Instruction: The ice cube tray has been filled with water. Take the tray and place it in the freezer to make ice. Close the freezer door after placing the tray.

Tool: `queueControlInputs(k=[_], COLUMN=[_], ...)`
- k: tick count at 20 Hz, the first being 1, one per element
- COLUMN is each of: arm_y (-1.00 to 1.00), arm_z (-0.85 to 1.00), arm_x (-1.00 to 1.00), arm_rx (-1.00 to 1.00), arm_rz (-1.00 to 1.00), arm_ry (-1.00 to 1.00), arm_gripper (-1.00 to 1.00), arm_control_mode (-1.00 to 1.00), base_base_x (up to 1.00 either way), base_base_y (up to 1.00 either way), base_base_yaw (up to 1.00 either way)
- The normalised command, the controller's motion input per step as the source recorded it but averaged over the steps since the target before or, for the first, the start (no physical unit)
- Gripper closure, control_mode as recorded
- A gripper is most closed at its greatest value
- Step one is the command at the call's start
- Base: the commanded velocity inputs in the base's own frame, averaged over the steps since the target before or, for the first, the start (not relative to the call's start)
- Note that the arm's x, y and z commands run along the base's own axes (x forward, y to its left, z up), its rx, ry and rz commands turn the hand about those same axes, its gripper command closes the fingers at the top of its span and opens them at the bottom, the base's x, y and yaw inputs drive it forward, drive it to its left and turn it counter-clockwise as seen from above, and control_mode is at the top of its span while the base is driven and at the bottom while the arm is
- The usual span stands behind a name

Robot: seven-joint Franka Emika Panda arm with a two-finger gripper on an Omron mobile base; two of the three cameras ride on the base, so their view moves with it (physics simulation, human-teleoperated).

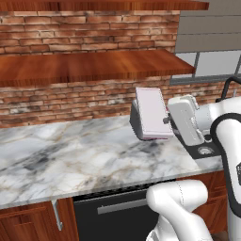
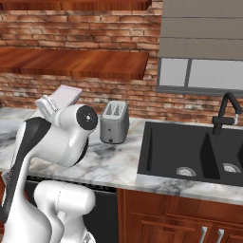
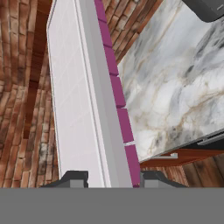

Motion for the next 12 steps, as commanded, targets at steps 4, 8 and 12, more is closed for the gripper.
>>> queueControlInputs(k=[4,8,12], arm_y=[-0.31,-0.01,0.00], arm_z=[0.22,0.22,0.22], arm_x=[-0.17,-0.20,-0.04], arm_rx=[0.06,0.00,0.00], arm_rz=[0.10,0.03,0.00], arm_ry=[0.00,0.00,0.00], arm_gripper=[1.00,1.00,1.00], arm_control_mode=[-1.00,-1.00,-1.00], base_base_x=[0.00,0.00,0.00], base_base_y=[0.00,0.00,0.00], base_base_yaw=[0.00,0.00,0.00])
